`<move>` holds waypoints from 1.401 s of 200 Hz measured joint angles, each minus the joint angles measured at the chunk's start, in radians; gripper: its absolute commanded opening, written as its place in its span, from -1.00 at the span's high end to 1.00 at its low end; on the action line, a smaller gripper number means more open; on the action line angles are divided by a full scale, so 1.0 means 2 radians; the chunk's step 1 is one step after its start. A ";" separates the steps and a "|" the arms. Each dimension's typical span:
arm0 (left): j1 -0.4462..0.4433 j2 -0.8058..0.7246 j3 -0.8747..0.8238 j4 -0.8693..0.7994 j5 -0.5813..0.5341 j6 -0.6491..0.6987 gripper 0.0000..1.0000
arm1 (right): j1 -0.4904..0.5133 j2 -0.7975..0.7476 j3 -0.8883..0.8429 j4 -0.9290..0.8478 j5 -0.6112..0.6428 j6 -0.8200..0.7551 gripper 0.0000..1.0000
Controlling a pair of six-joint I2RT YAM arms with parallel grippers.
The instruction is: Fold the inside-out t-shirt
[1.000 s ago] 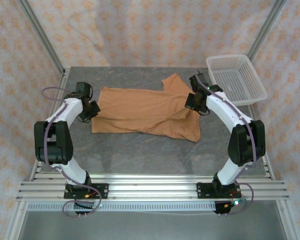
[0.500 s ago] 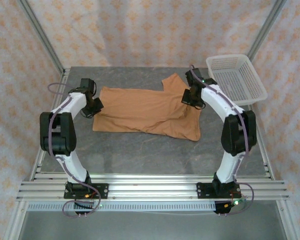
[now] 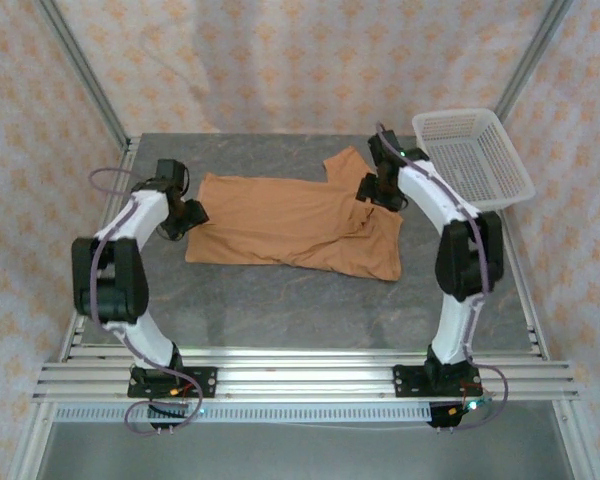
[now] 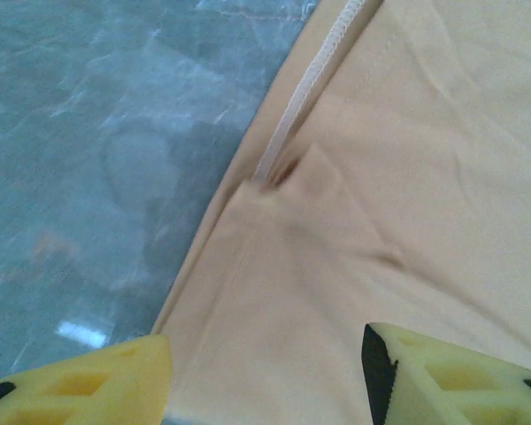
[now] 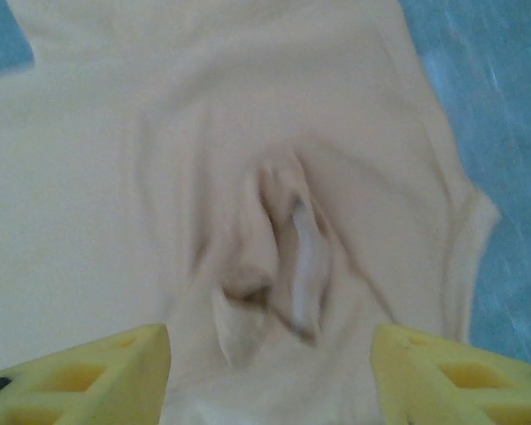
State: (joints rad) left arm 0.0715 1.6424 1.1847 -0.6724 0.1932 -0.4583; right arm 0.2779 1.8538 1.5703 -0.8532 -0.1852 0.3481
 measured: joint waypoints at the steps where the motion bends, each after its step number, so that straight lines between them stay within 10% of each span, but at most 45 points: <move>1: 0.000 -0.006 -0.005 0.001 0.001 0.001 -0.10 | 0.000 -0.006 -0.008 0.001 -0.002 0.000 -0.21; 80: 0.000 -0.057 -0.158 0.096 0.110 -0.065 0.11 | 0.035 -0.167 -0.278 0.085 -0.072 0.077 -0.15; 178: 0.005 -0.001 -0.166 0.179 0.138 -0.102 0.15 | 0.036 -0.140 -0.323 0.154 -0.082 0.106 -0.14; 280: 0.121 -0.012 -0.199 0.200 0.197 -0.071 0.17 | -0.001 -0.125 -0.349 0.177 -0.080 0.089 -0.10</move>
State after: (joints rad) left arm 0.3141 1.6192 0.7864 -0.2722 0.5865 -0.5995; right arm 0.2756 1.6043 0.8722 -0.4999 -0.3443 0.5266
